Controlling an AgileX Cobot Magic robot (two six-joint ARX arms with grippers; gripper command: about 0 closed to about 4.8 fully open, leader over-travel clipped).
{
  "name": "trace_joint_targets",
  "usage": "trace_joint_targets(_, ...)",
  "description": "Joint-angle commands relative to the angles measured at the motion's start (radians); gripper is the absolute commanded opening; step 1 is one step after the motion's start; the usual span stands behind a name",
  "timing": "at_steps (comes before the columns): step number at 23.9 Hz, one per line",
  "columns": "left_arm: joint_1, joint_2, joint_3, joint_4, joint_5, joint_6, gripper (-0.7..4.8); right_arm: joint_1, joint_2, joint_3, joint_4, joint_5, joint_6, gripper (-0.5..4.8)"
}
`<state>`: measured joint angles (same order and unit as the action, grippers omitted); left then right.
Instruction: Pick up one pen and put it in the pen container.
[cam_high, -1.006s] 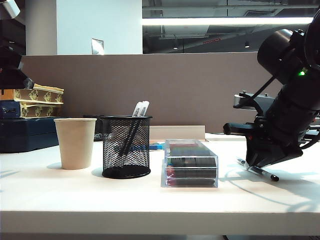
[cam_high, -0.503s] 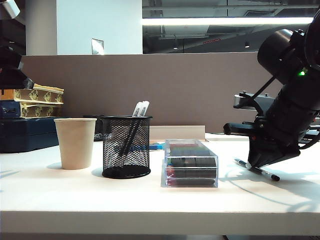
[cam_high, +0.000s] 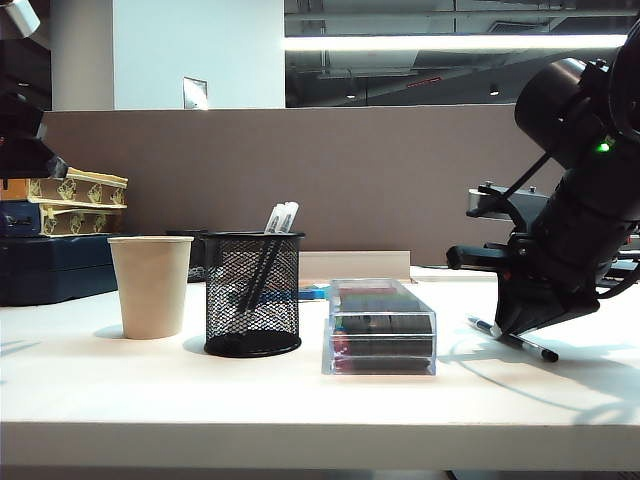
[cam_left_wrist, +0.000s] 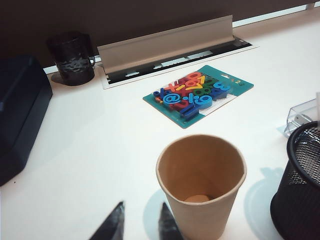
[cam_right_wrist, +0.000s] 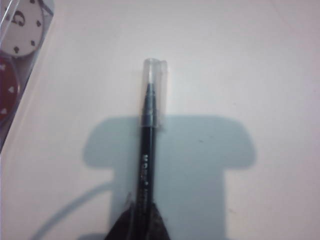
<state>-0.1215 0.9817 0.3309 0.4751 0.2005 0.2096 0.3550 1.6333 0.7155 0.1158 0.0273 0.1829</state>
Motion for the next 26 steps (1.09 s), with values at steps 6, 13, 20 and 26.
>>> trace_joint_targets(6, 0.001, -0.001, 0.006, 0.013, 0.005, 0.000, 0.84, 0.002, -0.029, 0.053, 0.010, 0.004, 0.000, -0.01)
trace_joint_targets(13, 0.001, -0.002, 0.006, 0.042, 0.006, -0.058, 0.84, 0.002, -0.054, 0.095, -0.014, -0.006, 0.000, -0.01)
trace_joint_targets(20, 0.000, -0.002, 0.057, 0.098, 0.077, -0.143, 0.84, 0.002, -0.118, 0.112, -0.014, -0.031, 0.001, -0.01)
trace_joint_targets(26, -0.014, -0.002, 0.144, 0.087, 0.158, -0.224, 0.84, 0.002, -0.172, 0.119, -0.007, -0.089, 0.032, -0.02)
